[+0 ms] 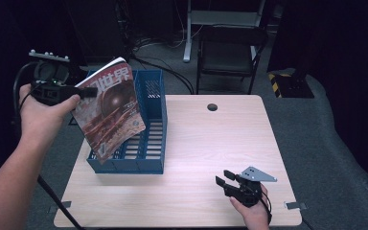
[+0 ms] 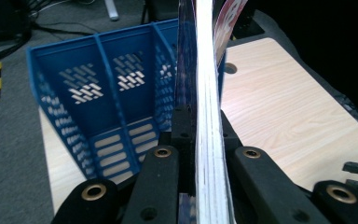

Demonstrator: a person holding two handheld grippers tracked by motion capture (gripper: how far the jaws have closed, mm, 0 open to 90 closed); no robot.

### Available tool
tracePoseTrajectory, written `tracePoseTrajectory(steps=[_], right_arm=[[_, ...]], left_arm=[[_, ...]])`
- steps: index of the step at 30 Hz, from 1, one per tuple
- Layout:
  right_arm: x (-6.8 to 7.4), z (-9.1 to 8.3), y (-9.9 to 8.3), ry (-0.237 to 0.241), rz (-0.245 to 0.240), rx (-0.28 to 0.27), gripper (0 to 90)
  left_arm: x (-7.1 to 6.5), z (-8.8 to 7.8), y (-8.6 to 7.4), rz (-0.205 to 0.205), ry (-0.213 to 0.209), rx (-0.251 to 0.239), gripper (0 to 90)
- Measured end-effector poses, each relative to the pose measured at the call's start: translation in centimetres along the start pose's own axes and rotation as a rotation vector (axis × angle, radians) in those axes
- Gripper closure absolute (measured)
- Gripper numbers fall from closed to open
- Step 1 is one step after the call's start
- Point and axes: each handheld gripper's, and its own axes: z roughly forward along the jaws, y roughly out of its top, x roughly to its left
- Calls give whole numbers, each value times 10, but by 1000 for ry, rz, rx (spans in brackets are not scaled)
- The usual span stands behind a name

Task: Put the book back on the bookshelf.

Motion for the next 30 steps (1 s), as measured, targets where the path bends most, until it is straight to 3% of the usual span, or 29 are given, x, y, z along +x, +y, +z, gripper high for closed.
tracePoseTrajectory(steps=[6, 12, 30], right_arm=[[0, 1, 0, 0, -2, 2, 542], [0, 2, 0, 5, 2, 3, 542], [0, 3, 0, 9, -3, 1, 542]], left_arm=[[12, -5, -3, -39, 37, -15, 839], [18, -4, -3, -48, 75, -24, 839], [26, 12, -3, -136, 129, -54, 839]])
